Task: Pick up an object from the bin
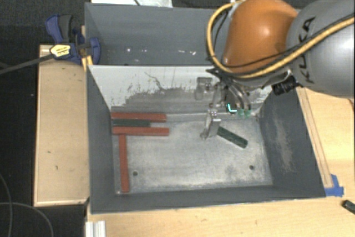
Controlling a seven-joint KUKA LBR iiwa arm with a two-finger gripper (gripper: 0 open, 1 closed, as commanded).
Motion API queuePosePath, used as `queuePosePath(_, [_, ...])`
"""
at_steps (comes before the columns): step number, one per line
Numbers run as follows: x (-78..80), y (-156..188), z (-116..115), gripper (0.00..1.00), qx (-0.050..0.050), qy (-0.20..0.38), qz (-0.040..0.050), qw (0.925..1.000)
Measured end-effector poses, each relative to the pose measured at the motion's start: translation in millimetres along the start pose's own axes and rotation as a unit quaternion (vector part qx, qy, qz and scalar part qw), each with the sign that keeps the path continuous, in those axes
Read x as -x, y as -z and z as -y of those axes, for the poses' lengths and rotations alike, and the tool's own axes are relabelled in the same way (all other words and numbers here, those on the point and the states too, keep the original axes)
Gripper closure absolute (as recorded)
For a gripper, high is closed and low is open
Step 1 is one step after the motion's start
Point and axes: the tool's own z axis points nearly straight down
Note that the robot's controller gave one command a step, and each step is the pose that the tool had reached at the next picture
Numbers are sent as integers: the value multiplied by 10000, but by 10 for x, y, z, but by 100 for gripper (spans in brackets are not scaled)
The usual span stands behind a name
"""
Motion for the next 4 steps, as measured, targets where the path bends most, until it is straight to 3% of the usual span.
queuePosePath(1, [-612,-587,1354,0,-18,-168,-1,9999])
queuePosePath(2, [-294,-1620,1397,0,4,-156,0,9999])
queuePosePath(3, [231,-1619,1075,0,2,479,51,9988])
queuePosePath(4, [219,-1620,1090,100,0,449,38,9990])
